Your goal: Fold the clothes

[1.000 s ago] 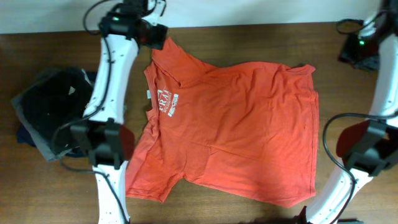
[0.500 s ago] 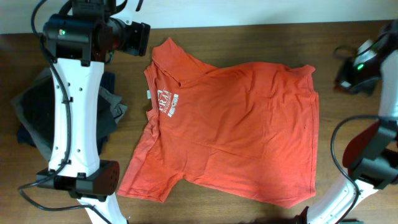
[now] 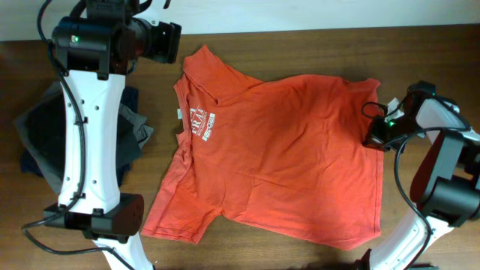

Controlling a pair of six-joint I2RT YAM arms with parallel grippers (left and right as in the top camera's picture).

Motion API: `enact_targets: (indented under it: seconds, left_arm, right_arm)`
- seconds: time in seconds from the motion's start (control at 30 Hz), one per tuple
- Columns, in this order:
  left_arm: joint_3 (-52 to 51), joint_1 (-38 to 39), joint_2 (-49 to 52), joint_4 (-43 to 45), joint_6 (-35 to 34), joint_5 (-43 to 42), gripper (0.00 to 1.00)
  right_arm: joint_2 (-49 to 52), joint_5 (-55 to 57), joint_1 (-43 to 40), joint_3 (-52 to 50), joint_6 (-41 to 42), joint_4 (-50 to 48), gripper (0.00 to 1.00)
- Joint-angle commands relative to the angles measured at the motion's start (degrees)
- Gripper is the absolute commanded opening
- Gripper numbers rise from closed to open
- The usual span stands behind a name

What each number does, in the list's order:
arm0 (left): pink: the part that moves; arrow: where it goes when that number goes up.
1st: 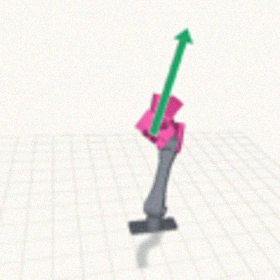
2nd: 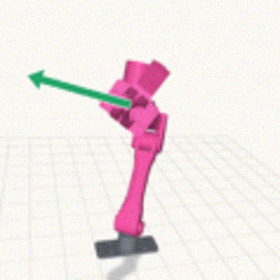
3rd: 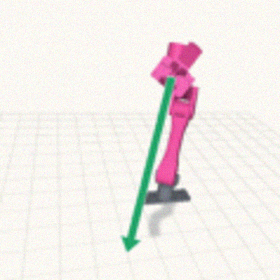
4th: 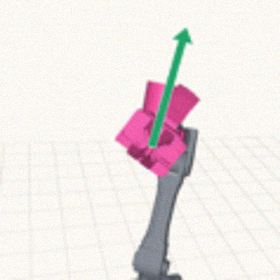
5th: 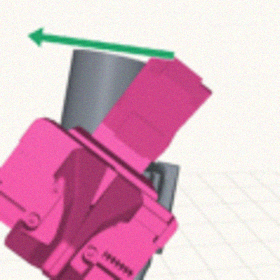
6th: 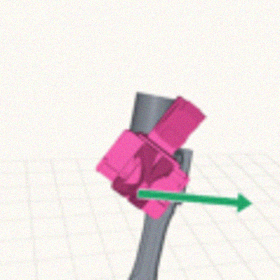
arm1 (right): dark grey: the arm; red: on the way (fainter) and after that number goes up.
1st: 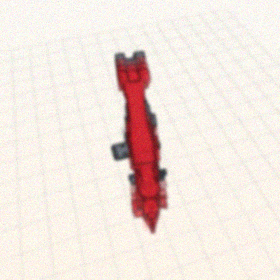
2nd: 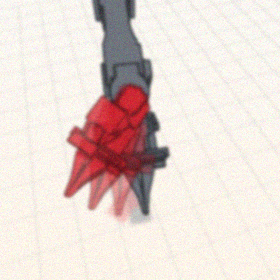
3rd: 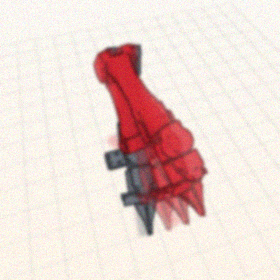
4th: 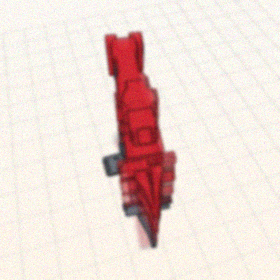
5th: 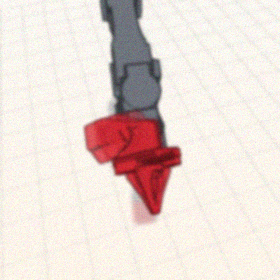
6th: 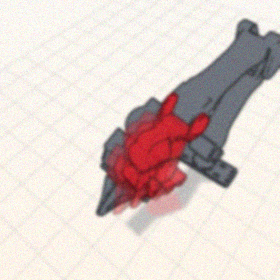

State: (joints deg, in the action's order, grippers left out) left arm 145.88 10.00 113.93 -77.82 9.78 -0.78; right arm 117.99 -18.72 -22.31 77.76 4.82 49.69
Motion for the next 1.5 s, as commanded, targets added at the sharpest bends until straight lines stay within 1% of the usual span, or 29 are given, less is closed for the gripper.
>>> enact_targets:
  seconds: [0.0,0.07,0.13,0.2,0.37,0.4,0.5,0.57,0.63,0.67,0.77,0.8,0.9,0.97,1.07,1.17,1.27,1.43,1.47]
  left_arm:
    - [0.22,-0.04,-0.28,0.31,-0.52,0.17,0.72]
    - [0.22,-0.04,-0.28,0.28,-0.52,0.17,0.72]
    - [0.22,-0.04,-0.28,0.35,-0.52,0.17,0.72]
    - [0.22,-0.04,-0.28,0.48,-0.52,0.17,0.72]
    - [0.22,-0.04,-0.28,0.11,-0.55,0.17,0.73]
    - [0.22,-0.04,-0.28,-0.35,-0.57,0.17,0.73]
    - [0.22,-0.04,-0.28,-1.6,-1.22,0.15,0.73]
    - [0.22,-0.04,-0.28,-2.91,-1.38,0.15,0.73]
    - [0.09,-0.04,-0.22,-4.7,-1.46,0.13,0.73]
    - [-0.72,-0.04,-0.11,-6.38,-2.8,0.13,0.73]
    - [-3.41,-0.07,0.15,-9.57,-4.72,-0.42,0.73]
    - [-4.72,-0.07,0.28,-10.56,-5.33,-1.88,0.73]
    - [-10.64,-0.04,0.59,-11.1,-5.75,-9.79,0.72]
    - [-16.06,0.09,0.59,-9.55,-5.75,-12.9,0.68]
    - [-26.01,0.39,0.59,-5.05,-6.16,-14.05,0.68]
    - [-37.0,0.5,0.61,1.86,-7.37,-14.08,0.68]
    - [-45.64,0.5,0.61,7.85,-7.67,-15.39,0.68]
    - [-57.13,0.94,0.61,18.95,-8.2,-17.03,0.67]
    - [-59.6,1.09,0.61,21.75,-9.86,-17.05,0.64]
  right_arm:
    - [1.42,13.05,-0.26,-4.55,5.46,-2.67,0.05]
    - [1.42,20.72,-1.55,-4.57,8.2,-2.8,0.05]
    - [1.42,25.29,-4.59,-3.52,8.17,-3.15,0.06]
    - [1.42,25.64,-8.09,-1.09,8.15,-2.6,0.06]
    - [1.42,25.59,-12.76,4.81,8.13,0.61,0.06]
    - [1.42,24.37,-13.6,6.86,7.76,2.1,0.08]
    - [1.38,20.35,-13.99,11.1,4.35,5.68,0.19]
    - [1.2,18.25,-13.99,14.64,4.22,8.9,0.22]
    - [0.7,15.17,-14.1,19.12,4.22,12.39,0.27]
    - [-0.07,12.41,-14.16,23.06,4.22,15.04,0.31]
    - [-2.34,6.95,-14.14,30.69,4.22,20.2,0.35]
    - [-3.26,4.94,-14.08,32.92,4.22,21.68,0.36]
    - [-6.34,-0.35,-13.92,38.97,4.2,26.16,0.39]
    - [-8.35,-2.1,-13.49,41.48,4.07,28.26,0.41]
    - [-11.8,-3.5,-12.17,43.98,2.91,31.54,0.43]
    - [-15.91,-3.58,-9.86,44.19,1.33,33.9,0.44]
    - [-19.04,-3.54,-6.75,44.19,1.11,35.58,0.44]
    - [-21.22,-3.34,-1.33,44.19,1.14,38.16,0.46]
    - [-21.16,-2.49,0.44,44.17,1.14,38.88,0.45]
